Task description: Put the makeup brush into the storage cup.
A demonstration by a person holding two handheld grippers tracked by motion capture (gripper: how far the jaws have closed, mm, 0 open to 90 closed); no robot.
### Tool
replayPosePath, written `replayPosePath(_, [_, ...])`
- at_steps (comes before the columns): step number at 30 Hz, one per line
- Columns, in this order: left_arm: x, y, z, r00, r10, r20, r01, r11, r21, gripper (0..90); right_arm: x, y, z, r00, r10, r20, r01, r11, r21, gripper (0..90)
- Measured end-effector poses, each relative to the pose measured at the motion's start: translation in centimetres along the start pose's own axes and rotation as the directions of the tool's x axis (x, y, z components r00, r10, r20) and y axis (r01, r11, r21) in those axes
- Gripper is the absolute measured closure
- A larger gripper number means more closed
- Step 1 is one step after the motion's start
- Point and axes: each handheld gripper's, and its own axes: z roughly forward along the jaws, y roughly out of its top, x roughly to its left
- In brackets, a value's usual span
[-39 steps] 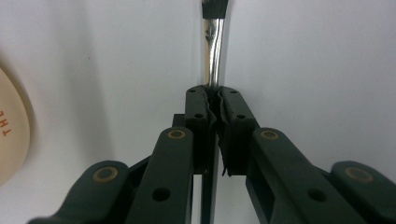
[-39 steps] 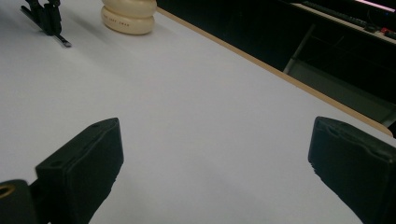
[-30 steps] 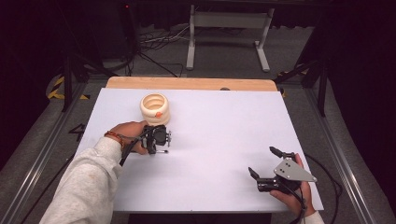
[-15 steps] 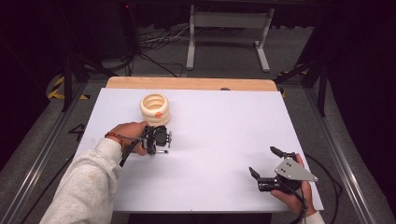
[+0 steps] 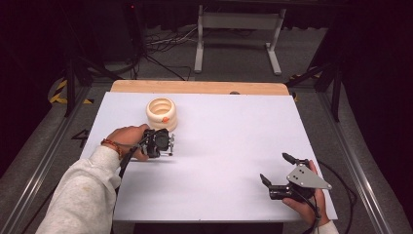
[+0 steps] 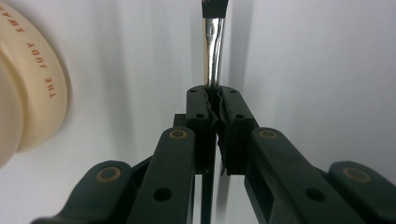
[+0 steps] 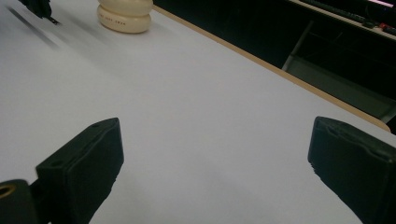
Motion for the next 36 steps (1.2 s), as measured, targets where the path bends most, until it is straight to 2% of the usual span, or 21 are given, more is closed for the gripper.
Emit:
replayPosePath(5, [-0.1,-0.6,-1.2,0.9987,-0.030,-0.041,0.028,0.9980,-0.057,84.0,0.0,0.0,0.0,1.0000,0.000,0.001,0.000,1.000,0.002,3.8])
replayPosePath(6, [-0.1,-0.8,-1.4,0.9976,-0.032,-0.062,0.028,0.9975,-0.065,84.0,0.0,0.0,0.0,1.0000,0.000,0.002,0.000,1.000,0.003,3.8])
replayPosePath(7, [-0.1,-0.9,-1.6,0.9966,-0.048,-0.067,0.043,0.9959,-0.080,84.0,0.0,0.0,0.0,1.0000,0.002,0.003,-0.002,1.000,0.003,3.7])
replayPosePath(11, [0.0,-1.5,-2.3,0.9944,-0.055,-0.090,0.044,0.9917,-0.121,84.0,-0.1,0.0,0.0,1.0000,0.004,0.003,-0.004,1.000,0.008,3.7])
replayPosePath(12, [-0.1,-1.8,-2.5,0.9912,-0.076,-0.108,0.061,0.9885,-0.138,84.0,-0.1,-0.1,0.1,1.0000,0.005,0.004,-0.005,1.000,0.007,3.7])
replayPosePath(14, [-0.1,-2.2,-2.8,0.9917,-0.088,-0.094,0.071,0.9828,-0.170,83.9,-0.1,0.0,0.1,1.0000,0.006,0.004,-0.006,1.000,0.008,3.8])
replayPosePath(16, [-0.2,-2.3,-3.1,0.9900,-0.095,-0.104,0.075,0.9812,-0.178,84.0,-0.1,0.0,0.1,1.0000,0.006,0.002,-0.006,1.000,0.009,3.7])
replayPosePath(17, [-0.4,-2.5,-3.3,0.9900,-0.097,-0.103,0.074,0.9759,-0.205,84.0,0.0,0.0,0.1,1.0000,0.005,0.000,-0.005,1.000,0.009,3.7])
replayPosePath(19, [-0.6,-2.7,-3.7,0.9870,-0.107,-0.119,0.078,0.9713,-0.225,84.0,0.0,0.0,0.1,1.0000,0.005,-0.003,-0.005,1.000,0.010,3.8])
replayPosePath(22, [-0.7,-3.2,-4.4,0.9807,-0.130,-0.146,0.086,0.9574,-0.276,84.0,0.0,0.0,0.1,1.0000,0.006,-0.003,-0.006,1.000,0.011,3.8])
replayPosePath(25, [-0.8,-3.8,-4.9,0.9764,-0.159,-0.147,0.103,0.9378,-0.331,84.0,0.0,0.0,0.1,1.0000,0.006,-0.003,-0.006,1.000,0.009,3.8])
replayPosePath(26, [-0.9,-3.9,-4.9,0.9730,-0.168,-0.158,0.107,0.9349,-0.338,84.0,0.0,0.0,0.1,1.0000,0.005,-0.002,-0.005,1.000,0.011,3.8])
replayPosePath(27, [-0.9,-4.1,-5.0,0.9688,-0.189,-0.160,0.121,0.9250,-0.360,84.0,0.0,-0.1,0.1,1.0000,0.006,-0.003,-0.006,1.000,0.012,3.8])
replayPosePath(28, [-0.9,-4.2,-5.1,0.9676,-0.196,-0.158,0.126,0.9201,-0.371,84.0,0.0,-0.1,0.1,1.0000,0.007,-0.002,-0.007,1.000,0.013,3.8])
replayPosePath(30, [-1.0,-4.5,-5.3,0.9609,-0.216,-0.172,0.137,0.9128,-0.385,84.0,-0.1,-0.1,0.1,1.0000,0.009,-0.003,-0.009,1.000,0.011,3.8])
replayPosePath(33, [-1.1,-5.0,-5.5,0.9541,-0.246,-0.171,0.151,0.8875,-0.435,84.0,-0.1,-0.1,0.1,1.0000,0.008,-0.001,-0.008,1.000,0.011,3.8])
replayPosePath(34, [-1.1,-5.2,-5.6,0.9487,-0.264,-0.174,0.162,0.8771,-0.452,83.9,-0.1,-0.1,0.1,1.0000,0.007,0.000,-0.007,1.000,0.013,3.8])
replayPosePath(35, [-1.2,-5.4,-5.7,0.9471,-0.275,-0.166,0.169,0.8664,-0.470,84.0,-0.1,-0.1,0.1,1.0000,0.009,0.000,-0.009,1.000,0.010,3.8])
replayPosePath(36, [-1.2,-5.5,-5.7,0.9426,-0.286,-0.173,0.173,0.8600,-0.480,84.0,-0.1,-0.1,0.1,0.9999,0.010,0.000,-0.010,1.000,0.009,3.8])
